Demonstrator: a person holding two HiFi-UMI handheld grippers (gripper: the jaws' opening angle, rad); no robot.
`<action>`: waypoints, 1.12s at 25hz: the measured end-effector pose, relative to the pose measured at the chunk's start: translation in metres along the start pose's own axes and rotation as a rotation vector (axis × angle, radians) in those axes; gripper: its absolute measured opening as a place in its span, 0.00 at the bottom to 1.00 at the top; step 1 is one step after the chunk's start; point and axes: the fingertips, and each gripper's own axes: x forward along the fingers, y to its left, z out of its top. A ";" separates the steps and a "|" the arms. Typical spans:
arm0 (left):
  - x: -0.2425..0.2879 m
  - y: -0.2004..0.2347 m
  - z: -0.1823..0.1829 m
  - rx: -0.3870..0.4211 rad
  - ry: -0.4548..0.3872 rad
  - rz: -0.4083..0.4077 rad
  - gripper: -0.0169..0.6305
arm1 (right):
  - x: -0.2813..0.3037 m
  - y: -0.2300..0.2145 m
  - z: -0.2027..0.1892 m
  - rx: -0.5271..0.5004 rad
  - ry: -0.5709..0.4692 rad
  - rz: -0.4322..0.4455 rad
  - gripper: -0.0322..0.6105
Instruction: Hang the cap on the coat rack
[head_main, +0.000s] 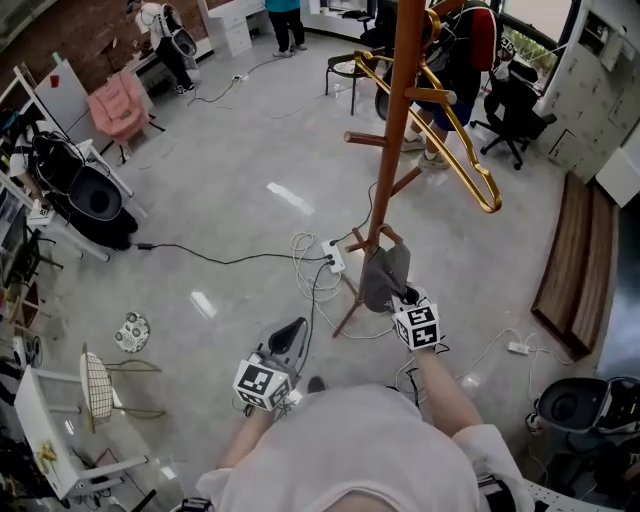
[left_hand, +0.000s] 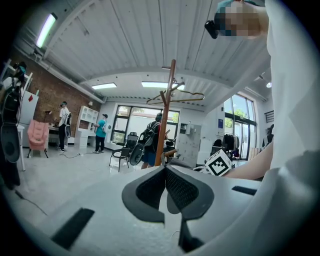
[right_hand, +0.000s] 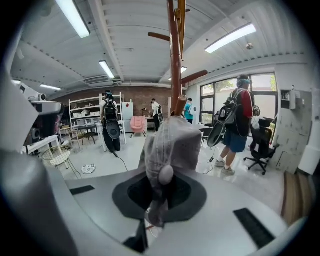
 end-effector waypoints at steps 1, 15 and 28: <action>-0.001 0.000 -0.002 0.000 0.003 0.000 0.04 | 0.004 0.001 -0.001 0.001 0.008 -0.004 0.08; -0.007 0.005 0.000 0.001 -0.004 -0.003 0.04 | 0.023 0.001 -0.010 0.011 0.071 -0.042 0.08; -0.007 -0.001 -0.001 0.009 -0.005 -0.023 0.04 | 0.018 0.001 -0.017 0.053 0.093 -0.043 0.39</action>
